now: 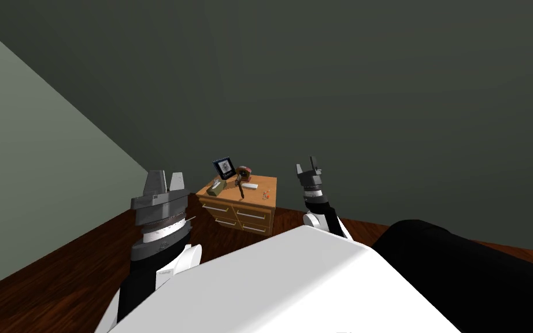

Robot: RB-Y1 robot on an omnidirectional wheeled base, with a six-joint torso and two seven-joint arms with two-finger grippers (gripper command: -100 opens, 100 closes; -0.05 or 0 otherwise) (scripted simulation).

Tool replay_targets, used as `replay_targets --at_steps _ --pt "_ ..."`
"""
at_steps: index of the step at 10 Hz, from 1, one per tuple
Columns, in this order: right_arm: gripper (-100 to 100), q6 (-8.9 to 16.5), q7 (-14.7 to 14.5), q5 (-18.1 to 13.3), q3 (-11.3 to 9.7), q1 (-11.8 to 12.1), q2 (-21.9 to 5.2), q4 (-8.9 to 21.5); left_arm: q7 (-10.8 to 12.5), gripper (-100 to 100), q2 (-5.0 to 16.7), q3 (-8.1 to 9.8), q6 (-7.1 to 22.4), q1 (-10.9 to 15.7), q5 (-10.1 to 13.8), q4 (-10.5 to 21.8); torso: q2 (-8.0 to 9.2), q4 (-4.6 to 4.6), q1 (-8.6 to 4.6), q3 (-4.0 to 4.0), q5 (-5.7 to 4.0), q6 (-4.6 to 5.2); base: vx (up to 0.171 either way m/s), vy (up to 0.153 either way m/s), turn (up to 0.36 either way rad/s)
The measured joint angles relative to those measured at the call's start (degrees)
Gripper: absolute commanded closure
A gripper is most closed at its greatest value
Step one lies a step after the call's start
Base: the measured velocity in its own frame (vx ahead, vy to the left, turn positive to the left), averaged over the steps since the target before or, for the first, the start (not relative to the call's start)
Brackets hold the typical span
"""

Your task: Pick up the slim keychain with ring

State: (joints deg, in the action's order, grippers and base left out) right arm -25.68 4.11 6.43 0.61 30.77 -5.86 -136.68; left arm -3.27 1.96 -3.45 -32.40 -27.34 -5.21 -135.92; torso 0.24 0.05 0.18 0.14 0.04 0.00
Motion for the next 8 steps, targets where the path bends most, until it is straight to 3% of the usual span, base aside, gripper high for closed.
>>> replay_targets --at_steps 6,8 --pt "-100 5.3 -2.1 2.8 -1.8 8.9 -5.7 3.4 0.0 0 0.0 0.00 0.0 0.0 0.0 0.0 -0.03 0.00 -0.07 -0.01 -0.01 -0.01 -0.054 0.046 0.069" --pt "-100 8.0 -2.4 4.1 -2.2 14.2 -8.1 3.7 0.0 0 0.0 0.00 0.0 0.0 0.0 0.0 -0.01 0.00 0.01 -0.01 0.01 -0.01 -0.046 0.051 0.097"
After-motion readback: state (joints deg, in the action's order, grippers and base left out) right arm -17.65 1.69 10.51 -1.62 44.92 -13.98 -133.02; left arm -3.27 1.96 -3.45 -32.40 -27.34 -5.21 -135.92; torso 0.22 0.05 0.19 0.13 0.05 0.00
